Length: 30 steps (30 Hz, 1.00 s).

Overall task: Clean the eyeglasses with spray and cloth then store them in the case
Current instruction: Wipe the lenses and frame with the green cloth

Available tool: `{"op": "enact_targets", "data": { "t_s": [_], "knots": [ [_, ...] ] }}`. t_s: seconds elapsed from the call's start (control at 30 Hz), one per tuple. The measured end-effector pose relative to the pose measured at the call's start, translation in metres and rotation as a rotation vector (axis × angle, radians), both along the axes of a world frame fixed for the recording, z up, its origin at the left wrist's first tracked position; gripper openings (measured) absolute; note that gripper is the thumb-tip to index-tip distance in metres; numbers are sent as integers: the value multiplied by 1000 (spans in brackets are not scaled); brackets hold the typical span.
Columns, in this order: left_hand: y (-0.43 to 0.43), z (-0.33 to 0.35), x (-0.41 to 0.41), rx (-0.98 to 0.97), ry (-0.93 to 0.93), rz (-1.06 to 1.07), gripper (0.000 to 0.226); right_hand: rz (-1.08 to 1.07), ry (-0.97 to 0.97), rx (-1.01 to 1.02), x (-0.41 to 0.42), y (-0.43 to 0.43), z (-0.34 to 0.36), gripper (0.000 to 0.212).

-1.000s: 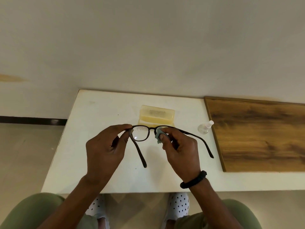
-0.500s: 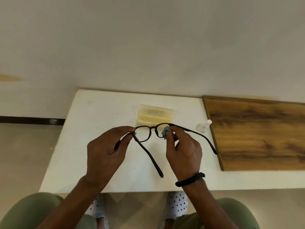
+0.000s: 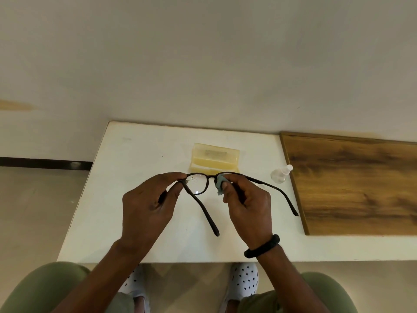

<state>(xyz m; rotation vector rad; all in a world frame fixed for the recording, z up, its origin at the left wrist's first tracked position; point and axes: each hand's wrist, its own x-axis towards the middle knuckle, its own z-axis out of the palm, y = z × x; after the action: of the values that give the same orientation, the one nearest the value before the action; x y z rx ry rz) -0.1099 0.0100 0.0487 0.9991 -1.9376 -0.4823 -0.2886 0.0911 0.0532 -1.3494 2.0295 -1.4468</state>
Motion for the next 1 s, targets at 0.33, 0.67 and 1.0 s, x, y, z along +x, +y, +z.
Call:
{"op": "enact_targets", "data": {
  "t_s": [0.33,0.67,1.0],
  "knots": [
    [2,3,-4,65,5,-11,14,-195,364,135,-6,1,-18,11],
    [5,-2,-5,4,-4,-77,14,-188,285,104,-5,-3,-15,21],
    [7,-8,-10,-22,-112,-79,17,-198,291,53,0,-1,-13,15]
  ]
}}
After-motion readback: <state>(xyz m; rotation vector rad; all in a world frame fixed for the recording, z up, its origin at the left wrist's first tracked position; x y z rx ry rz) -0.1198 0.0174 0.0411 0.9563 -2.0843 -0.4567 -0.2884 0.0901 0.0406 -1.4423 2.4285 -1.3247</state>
